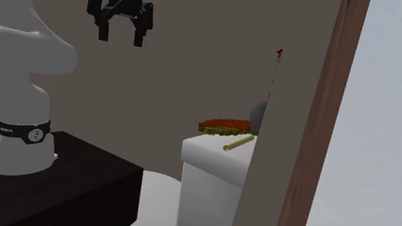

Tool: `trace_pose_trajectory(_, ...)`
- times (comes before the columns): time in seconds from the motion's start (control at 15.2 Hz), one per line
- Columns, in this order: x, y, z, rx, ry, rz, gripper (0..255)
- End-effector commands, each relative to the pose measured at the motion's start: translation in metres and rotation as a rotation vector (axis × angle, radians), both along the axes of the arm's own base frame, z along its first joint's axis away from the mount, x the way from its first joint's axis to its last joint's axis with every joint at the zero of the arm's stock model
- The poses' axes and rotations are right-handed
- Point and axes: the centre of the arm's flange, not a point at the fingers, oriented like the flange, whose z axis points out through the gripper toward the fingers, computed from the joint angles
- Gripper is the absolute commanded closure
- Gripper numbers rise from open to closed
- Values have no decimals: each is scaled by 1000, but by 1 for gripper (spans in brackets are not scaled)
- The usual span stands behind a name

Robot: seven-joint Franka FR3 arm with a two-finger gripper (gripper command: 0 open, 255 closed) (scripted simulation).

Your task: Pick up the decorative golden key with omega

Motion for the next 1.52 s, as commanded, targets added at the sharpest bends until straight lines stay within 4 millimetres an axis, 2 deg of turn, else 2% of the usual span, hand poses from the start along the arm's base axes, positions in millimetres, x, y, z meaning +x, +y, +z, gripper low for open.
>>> trace_pose_trajectory(0.0,0,0,0,0,0,0,0)
trace_pose_trajectory(0.86,107,92,-87,-57,-111,344,0)
trace_pose_trajectory(1.39,161,162,-138,-93,-180,555,0)
trace_pose_trajectory(1.45,161,163,-138,-93,-181,558,0)
